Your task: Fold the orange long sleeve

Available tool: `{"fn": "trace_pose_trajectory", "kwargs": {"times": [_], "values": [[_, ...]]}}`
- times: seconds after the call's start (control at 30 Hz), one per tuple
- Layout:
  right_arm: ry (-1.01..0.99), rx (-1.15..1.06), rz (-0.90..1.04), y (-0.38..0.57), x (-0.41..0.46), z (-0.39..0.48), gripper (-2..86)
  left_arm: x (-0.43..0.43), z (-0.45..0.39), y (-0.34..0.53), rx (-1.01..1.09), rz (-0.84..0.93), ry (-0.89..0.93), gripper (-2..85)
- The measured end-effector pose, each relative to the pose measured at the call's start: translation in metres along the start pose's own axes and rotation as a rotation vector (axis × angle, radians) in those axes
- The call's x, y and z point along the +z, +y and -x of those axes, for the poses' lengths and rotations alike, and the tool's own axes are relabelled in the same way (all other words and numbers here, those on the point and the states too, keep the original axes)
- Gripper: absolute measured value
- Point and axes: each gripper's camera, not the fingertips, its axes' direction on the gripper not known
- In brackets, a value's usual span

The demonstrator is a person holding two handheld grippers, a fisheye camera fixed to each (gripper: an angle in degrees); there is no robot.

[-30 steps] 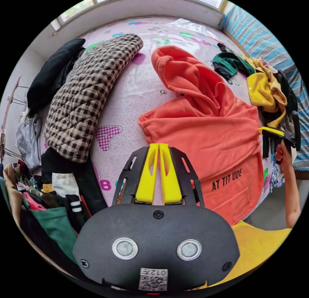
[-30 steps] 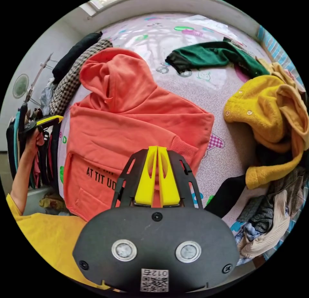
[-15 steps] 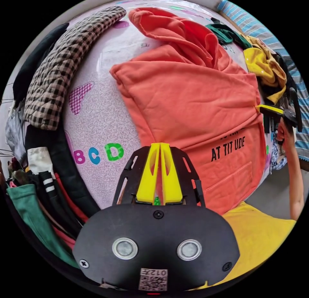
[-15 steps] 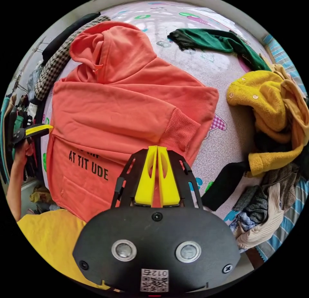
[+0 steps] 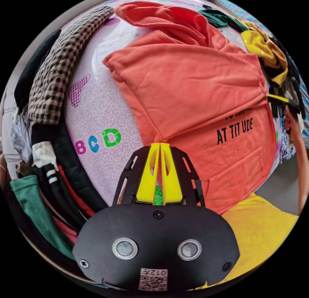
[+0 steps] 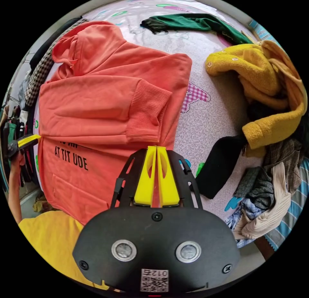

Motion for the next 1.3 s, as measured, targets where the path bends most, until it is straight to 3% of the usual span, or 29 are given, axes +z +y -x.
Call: {"fn": "trace_pose_trajectory", "kwargs": {"times": [0.33, 0.53, 0.67, 0.73, 0.83, 0.93, 0.97, 1.07, 1.3], "values": [[0.023, 0.038, 0.005, -0.004, -0.007, 0.006, 0.1, -0.005, 0.033, 0.022, -0.13, -0.033, 0.04, -0.1], [-0.027, 0.066, 0.036, -0.01, -0.012, 0.0, 0.1, 0.001, 0.043, 0.041, -0.212, 0.04, -0.141, -0.1], [-0.024, 0.042, 0.038, -0.01, -0.015, 0.003, 0.1, -0.056, 0.056, 0.058, -0.233, -0.252, 0.073, 0.1], [-0.026, 0.044, 0.031, -0.01, -0.016, 0.004, 0.1, -0.076, 0.047, 0.045, -0.171, -0.314, 0.099, 0.2], [-0.015, 0.032, 0.021, -0.008, -0.019, 0.008, 0.1, -0.083, 0.028, 0.006, -0.076, -0.288, 0.018, 0.3], [0.006, 0.016, 0.038, -0.01, -0.022, 0.015, 0.1, -0.054, 0.023, -0.028, -0.05, -0.155, -0.04, 0.4], [0.015, 0.009, 0.046, -0.011, -0.023, 0.018, 0.1, -0.035, 0.026, -0.036, -0.049, -0.074, -0.039, 0.5], [0.029, -0.013, 0.059, -0.012, -0.025, 0.024, 0.1, -0.048, 0.045, -0.036, -0.095, -0.079, 0.037, 0.9], [0.032, -0.018, 0.074, -0.009, -0.032, 0.035, 0.3, -0.155, 0.093, -0.061, -0.169, -0.455, -0.007, 5.1]]}}
